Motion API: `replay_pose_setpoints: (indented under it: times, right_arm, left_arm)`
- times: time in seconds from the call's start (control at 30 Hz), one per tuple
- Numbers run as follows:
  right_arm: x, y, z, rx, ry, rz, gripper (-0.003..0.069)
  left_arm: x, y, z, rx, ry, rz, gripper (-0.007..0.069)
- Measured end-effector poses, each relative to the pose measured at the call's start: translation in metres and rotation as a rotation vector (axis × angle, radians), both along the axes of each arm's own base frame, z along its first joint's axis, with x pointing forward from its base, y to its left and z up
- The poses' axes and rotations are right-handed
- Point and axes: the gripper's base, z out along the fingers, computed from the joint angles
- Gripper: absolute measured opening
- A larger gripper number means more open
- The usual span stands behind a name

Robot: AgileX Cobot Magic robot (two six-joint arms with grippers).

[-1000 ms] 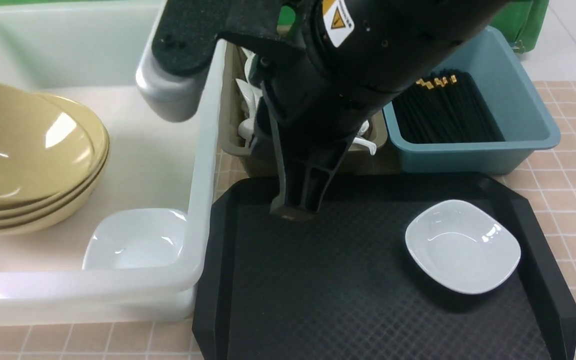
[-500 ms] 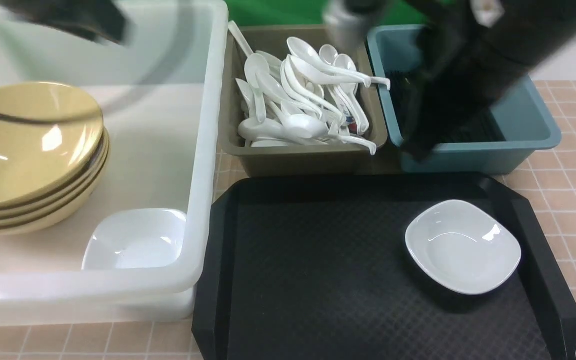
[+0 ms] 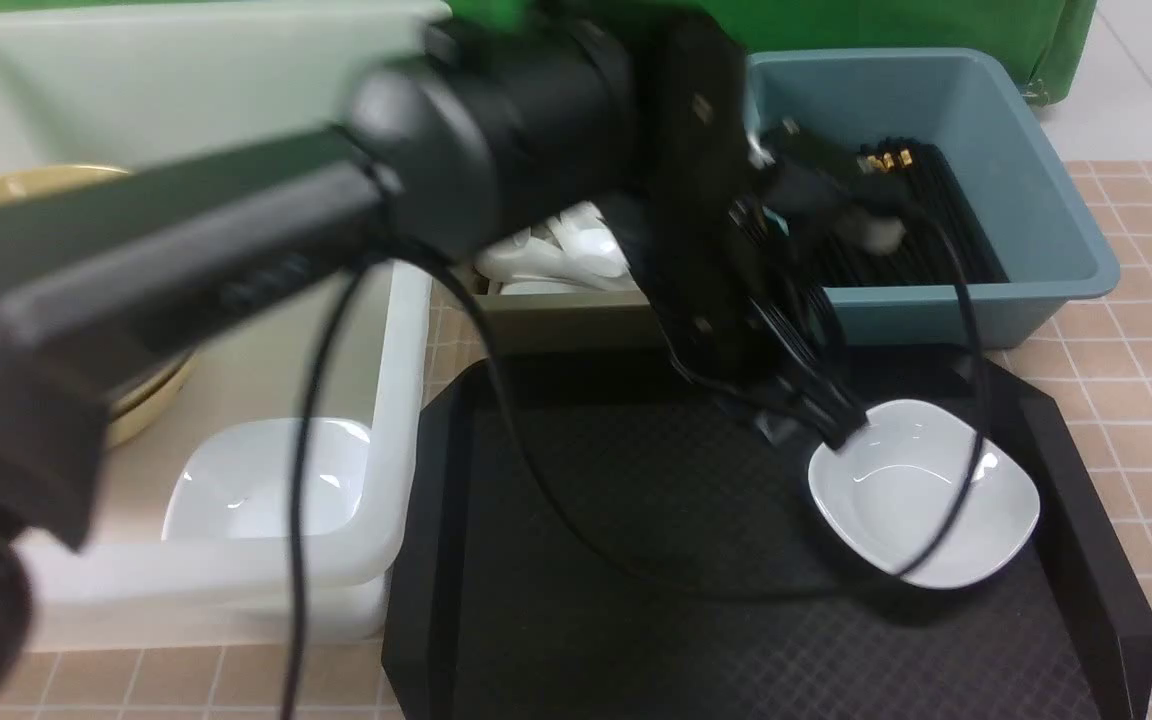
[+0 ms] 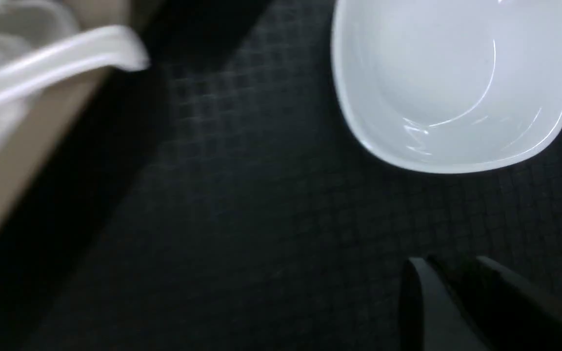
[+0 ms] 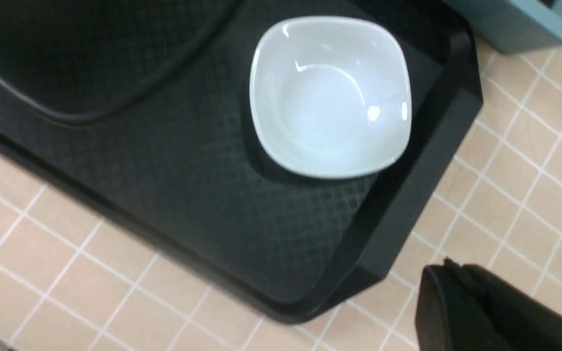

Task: On brown table put chopsticks spoon bowls plates into blue grey white boxes.
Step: 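Grasp the small white bowl on the black tray by its rim with the left gripper, then place the white bowl into the white bin with the other dishes with the left gripper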

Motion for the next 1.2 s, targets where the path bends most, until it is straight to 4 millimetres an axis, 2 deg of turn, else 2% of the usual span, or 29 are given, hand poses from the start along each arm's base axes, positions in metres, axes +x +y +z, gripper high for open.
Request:
replay_pose_setpoints:
  times: [0.13,0.3,0.4,0.5,0.6,0.63,0.67,0.8,0.83,0.87,0.93,1.03,1.1,1.17,1.2]
  right_arm:
    - [-0.029,-0.019,-0.002,0.048,-0.054,-0.017,0.0048]
    - [-0.043,-0.027,0.0,0.077,-0.094,-0.021,0.0048]
    - [-0.043,-0.028,0.0,0.077,-0.093,-0.021,0.0048]
    - [-0.043,-0.028,-0.003,0.069,-0.086,-0.018,0.0048]
    - [-0.043,-0.027,-0.005,0.063,-0.081,-0.015,0.0048]
    - [-0.043,-0.027,-0.005,0.063,-0.081,-0.015,0.0048]
    - [-0.043,-0.027,-0.005,0.063,-0.081,-0.015,0.0048]
    - [-0.043,-0.027,-0.005,0.064,-0.08,-0.014,0.0048]
    - [-0.043,-0.027,-0.005,0.064,-0.08,-0.014,0.0048]
    - [-0.042,-0.027,-0.005,0.067,-0.083,-0.013,0.0048]
    - [-0.042,-0.026,-0.004,0.074,-0.093,-0.01,0.0048]
    - [-0.04,-0.024,-0.002,0.094,-0.115,0.001,0.0048]
    - [-0.037,-0.019,-0.002,0.109,-0.117,0.032,0.0048]
    - [-0.03,-0.01,-0.002,0.119,-0.1,0.084,0.0048]
    - [-0.029,-0.009,-0.002,0.122,-0.094,0.085,0.0048]
  left_arm:
    - [0.001,-0.018,-0.033,0.016,0.05,0.063,0.0253]
    - [0.017,-0.032,-0.057,-0.082,0.023,0.202,0.0456]
    - [0.023,-0.039,-0.066,-0.154,0.025,0.276,0.0515]
    - [0.025,-0.044,-0.076,-0.182,0.048,0.31,0.0521]
    - [0.023,-0.049,-0.092,-0.167,0.087,0.321,0.0492]
    - [0.021,-0.051,-0.101,-0.149,0.102,0.317,0.0442]
    - [0.021,-0.051,-0.101,-0.149,0.102,0.317,0.0442]
    - [0.021,-0.05,-0.102,-0.134,0.098,0.311,0.021]
    - [0.021,-0.05,-0.102,-0.134,0.098,0.311,0.0187]
    - [0.022,-0.049,-0.097,-0.146,0.096,0.318,0.012]
    - [0.023,-0.047,-0.085,-0.151,0.089,0.307,0.0055]
    - [0.026,-0.036,-0.061,-0.117,0.046,0.262,0.0015]
    - [0.027,-0.022,-0.039,-0.085,0.017,0.242,0.0005]
    - [0.03,0.001,-0.01,-0.066,-0.023,0.24,0.0005]
    - [0.029,0.004,-0.003,-0.067,-0.028,0.239,0.0005]
